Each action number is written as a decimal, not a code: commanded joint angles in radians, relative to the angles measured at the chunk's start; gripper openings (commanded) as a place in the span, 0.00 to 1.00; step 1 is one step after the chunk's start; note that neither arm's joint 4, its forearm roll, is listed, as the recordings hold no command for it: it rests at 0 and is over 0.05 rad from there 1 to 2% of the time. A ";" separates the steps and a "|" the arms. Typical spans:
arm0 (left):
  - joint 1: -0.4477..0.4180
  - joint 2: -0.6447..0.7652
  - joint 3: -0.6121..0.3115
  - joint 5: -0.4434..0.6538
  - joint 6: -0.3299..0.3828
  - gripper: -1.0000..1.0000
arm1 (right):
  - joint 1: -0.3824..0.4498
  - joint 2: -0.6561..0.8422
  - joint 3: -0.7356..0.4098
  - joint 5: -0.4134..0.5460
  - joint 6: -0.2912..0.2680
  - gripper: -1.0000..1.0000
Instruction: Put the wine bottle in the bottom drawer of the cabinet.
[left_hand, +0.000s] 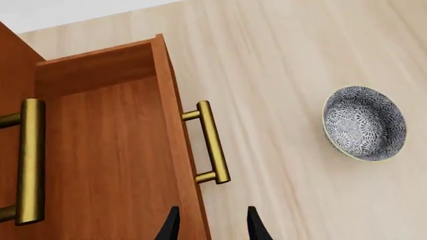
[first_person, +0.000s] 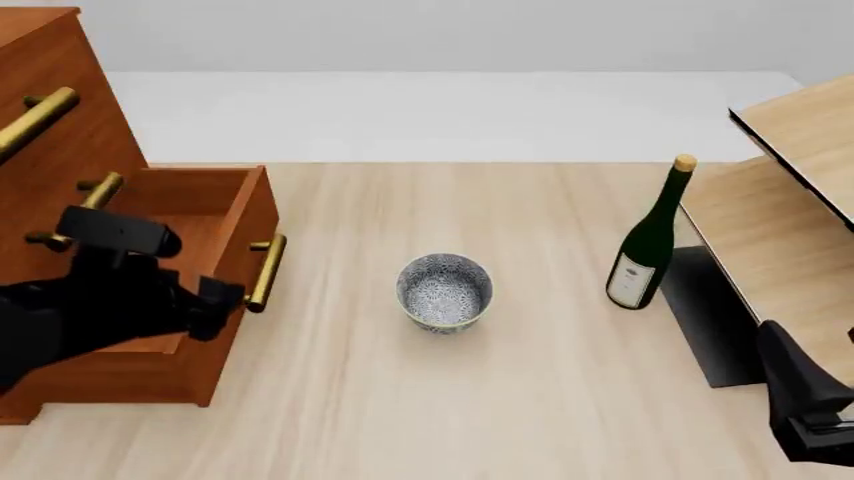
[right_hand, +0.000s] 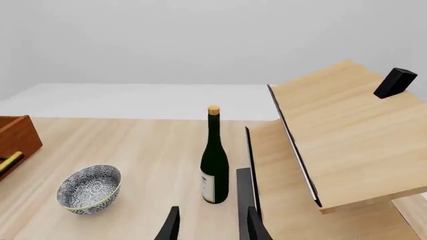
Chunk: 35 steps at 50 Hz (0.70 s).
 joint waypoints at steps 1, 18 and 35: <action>0.003 0.025 0.030 -0.043 -0.010 1.00 | 0.001 0.000 0.000 0.002 0.001 1.00; -0.021 0.050 0.057 -0.080 -0.027 1.00 | 0.003 -0.001 0.000 0.005 0.000 1.00; -0.047 0.079 0.074 -0.120 -0.048 1.00 | 0.003 -0.002 0.000 0.006 -0.001 1.00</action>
